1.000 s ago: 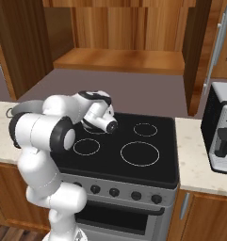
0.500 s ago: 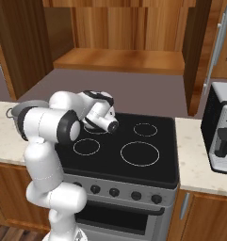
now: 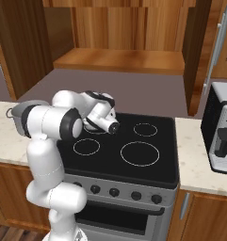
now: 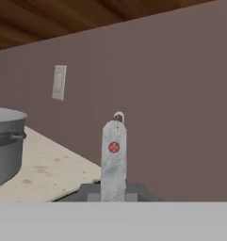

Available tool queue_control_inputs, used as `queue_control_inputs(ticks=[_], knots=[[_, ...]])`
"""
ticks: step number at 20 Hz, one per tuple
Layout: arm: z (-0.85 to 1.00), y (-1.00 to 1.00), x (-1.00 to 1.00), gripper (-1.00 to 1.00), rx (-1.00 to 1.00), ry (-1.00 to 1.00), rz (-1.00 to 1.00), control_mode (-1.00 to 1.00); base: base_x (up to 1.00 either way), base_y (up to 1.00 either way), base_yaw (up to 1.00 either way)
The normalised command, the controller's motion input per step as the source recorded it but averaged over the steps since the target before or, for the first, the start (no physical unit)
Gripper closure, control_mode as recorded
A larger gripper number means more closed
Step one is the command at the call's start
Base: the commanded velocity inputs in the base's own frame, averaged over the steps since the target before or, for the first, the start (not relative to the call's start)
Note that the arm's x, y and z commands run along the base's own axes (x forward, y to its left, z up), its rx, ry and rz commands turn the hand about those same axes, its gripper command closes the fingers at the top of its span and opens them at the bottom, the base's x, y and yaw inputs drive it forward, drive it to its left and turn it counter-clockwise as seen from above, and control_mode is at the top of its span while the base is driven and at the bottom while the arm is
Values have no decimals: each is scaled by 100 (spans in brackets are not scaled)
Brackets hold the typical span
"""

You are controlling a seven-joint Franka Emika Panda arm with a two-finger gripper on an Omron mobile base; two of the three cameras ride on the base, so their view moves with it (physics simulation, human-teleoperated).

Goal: Pick the kettle from the cabinet and place it on a stove burner. Then pick the pot from the counter and place it on another stove burner. Finally, turn both burners on.

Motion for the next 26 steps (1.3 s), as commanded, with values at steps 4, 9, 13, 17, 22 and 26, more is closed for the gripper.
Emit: queue_control_inputs(ticks=[4,9,13,17,22,26], knots=[[-2,0,29,100,0,0,0,-100,0,0,0],[-6,0,27,100,0,0,0,-100,0,0,0],[-13,0,24,100,0,0,0,-100,0,0,0],[-16,0,22,100,0,0,0,-100,0,0,0],[-20,0,21,100,0,1,0,-100,0,0,0],[-23,0,26,100,0,4,0,-100,0,0,0]])
